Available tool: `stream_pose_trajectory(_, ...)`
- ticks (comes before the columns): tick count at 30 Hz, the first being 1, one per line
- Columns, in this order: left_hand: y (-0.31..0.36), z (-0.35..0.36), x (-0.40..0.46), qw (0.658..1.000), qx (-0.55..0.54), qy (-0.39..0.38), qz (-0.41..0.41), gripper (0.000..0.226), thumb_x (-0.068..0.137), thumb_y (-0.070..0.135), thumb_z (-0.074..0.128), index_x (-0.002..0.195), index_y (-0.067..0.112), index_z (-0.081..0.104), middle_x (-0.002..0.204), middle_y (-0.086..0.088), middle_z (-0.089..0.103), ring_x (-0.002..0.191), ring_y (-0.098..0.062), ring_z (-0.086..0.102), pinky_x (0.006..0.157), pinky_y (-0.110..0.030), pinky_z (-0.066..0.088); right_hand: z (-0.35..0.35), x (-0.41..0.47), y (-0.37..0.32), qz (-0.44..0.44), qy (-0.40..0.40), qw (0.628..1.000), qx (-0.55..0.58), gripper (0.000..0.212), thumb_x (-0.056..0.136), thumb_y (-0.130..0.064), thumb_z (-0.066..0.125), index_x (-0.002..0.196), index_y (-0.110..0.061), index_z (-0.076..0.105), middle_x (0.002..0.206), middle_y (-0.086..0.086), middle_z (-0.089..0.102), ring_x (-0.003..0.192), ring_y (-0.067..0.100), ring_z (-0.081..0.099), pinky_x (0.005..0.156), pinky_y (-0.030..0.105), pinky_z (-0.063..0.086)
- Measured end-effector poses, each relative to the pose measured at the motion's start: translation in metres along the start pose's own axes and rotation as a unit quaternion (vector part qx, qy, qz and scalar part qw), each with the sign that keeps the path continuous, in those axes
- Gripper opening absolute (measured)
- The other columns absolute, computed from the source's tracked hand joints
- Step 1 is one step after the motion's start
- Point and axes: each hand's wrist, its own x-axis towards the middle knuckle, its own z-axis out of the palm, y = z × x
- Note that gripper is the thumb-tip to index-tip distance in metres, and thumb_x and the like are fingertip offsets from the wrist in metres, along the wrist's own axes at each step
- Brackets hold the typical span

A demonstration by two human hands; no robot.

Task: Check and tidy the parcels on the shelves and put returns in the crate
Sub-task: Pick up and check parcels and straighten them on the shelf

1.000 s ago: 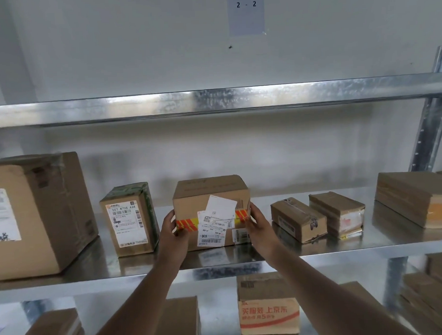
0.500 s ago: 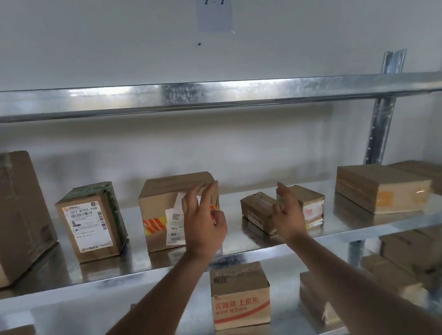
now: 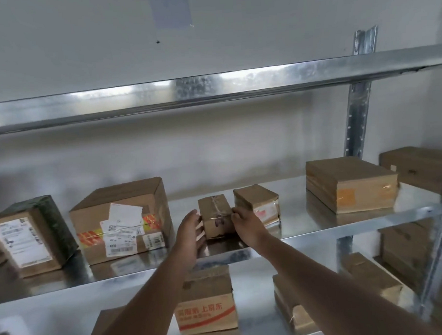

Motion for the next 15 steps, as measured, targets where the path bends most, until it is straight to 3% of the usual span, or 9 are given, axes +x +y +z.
stream_pose_trajectory(3, 0.009, -0.001, -0.002, 0.999, -0.021, 0.028, 0.018, 0.024, 0.102, 0.034, 0.052, 0.115, 0.018, 0.064, 0.122, -0.004, 0.066, 0.114, -0.026, 0.061, 0.107, -0.043, 0.044, -0.006, -0.009, -0.007, -0.025, -0.022, 0.999, 0.04, 0.035, 0.11, -0.024, 0.035, 0.132, -0.015, 0.06, 0.118, 0.001, 0.063, 0.111, 0.019, 0.059, 0.084, 0.018, 0.047)
stream_pose_trajectory(5, 0.02, 0.001, -0.003, 0.998, -0.026, 0.031, 0.046, 0.031, 0.103, 0.033, 0.049, 0.131, 0.022, 0.057, 0.135, -0.006, 0.062, 0.125, -0.029, 0.057, 0.112, -0.043, 0.041, -0.009, -0.008, -0.017, -0.037, -0.023, 0.997, 0.069, 0.028, 0.108, -0.019, 0.039, 0.123, -0.02, 0.063, 0.104, -0.006, 0.062, 0.101, 0.014, 0.06, 0.071, 0.004, 0.042)
stream_pose_trajectory(6, 0.026, 0.002, -0.005, 0.998, -0.028, 0.031, 0.054, 0.03, 0.103, 0.034, 0.048, 0.131, 0.025, 0.055, 0.137, -0.007, 0.062, 0.127, -0.029, 0.057, 0.111, -0.043, 0.041, -0.011, -0.007, -0.024, -0.048, -0.008, 0.996, 0.076, 0.025, 0.105, -0.018, 0.043, 0.115, -0.024, 0.065, 0.1, -0.008, 0.062, 0.098, 0.014, 0.061, 0.073, 0.003, 0.044)
stream_pose_trajectory(7, 0.033, 0.004, -0.008, 0.997, -0.037, 0.029, 0.063, 0.028, 0.103, 0.036, 0.048, 0.129, 0.027, 0.054, 0.138, -0.007, 0.062, 0.128, -0.029, 0.057, 0.111, -0.042, 0.041, -0.011, -0.001, -0.027, -0.059, 0.01, 0.994, 0.094, 0.022, 0.1, -0.021, 0.048, 0.108, -0.027, 0.068, 0.101, -0.008, 0.064, 0.1, 0.017, 0.063, 0.084, 0.01, 0.05)
stream_pose_trajectory(8, 0.038, 0.005, -0.009, 0.996, -0.043, 0.029, 0.073, 0.025, 0.103, 0.036, 0.047, 0.127, 0.029, 0.053, 0.138, -0.007, 0.062, 0.128, -0.029, 0.057, 0.11, -0.042, 0.041, -0.009, 0.009, -0.025, -0.064, 0.02, 0.992, 0.11, 0.022, 0.094, -0.027, 0.051, 0.105, -0.029, 0.07, 0.107, -0.004, 0.067, 0.106, 0.022, 0.065, 0.096, 0.025, 0.054)
stream_pose_trajectory(10, 0.046, 0.005, -0.01, 0.994, -0.051, 0.023, 0.091, 0.024, 0.104, 0.035, 0.045, 0.127, 0.031, 0.051, 0.14, -0.006, 0.06, 0.13, -0.029, 0.056, 0.108, -0.04, 0.04, -0.009, 0.015, -0.028, -0.058, -0.005, 0.991, 0.125, 0.03, 0.093, -0.028, 0.053, 0.12, -0.027, 0.068, 0.121, 0.004, 0.067, 0.116, 0.028, 0.064, 0.104, 0.045, 0.051)
stream_pose_trajectory(12, 0.051, 0.004, -0.011, 0.993, -0.054, 0.016, 0.105, 0.027, 0.103, 0.035, 0.045, 0.13, 0.033, 0.05, 0.143, -0.006, 0.058, 0.131, -0.028, 0.055, 0.111, -0.042, 0.039, -0.008, 0.022, -0.029, -0.055, -0.023, 0.99, 0.125, 0.032, 0.096, -0.027, 0.05, 0.125, -0.028, 0.063, 0.121, 0.003, 0.068, 0.116, 0.029, 0.064, 0.103, 0.048, 0.052)
stream_pose_trajectory(15, 0.055, 0.002, -0.014, 0.991, -0.057, 0.009, 0.119, 0.029, 0.103, 0.036, 0.047, 0.131, 0.034, 0.05, 0.142, -0.005, 0.058, 0.129, -0.026, 0.055, 0.114, -0.044, 0.039, 0.004, 0.059, -0.006, -0.072, -0.012, 0.986, 0.153, 0.031, 0.079, -0.047, 0.048, 0.104, -0.043, 0.067, 0.107, -0.008, 0.075, 0.107, 0.027, 0.069, 0.096, 0.055, 0.055)
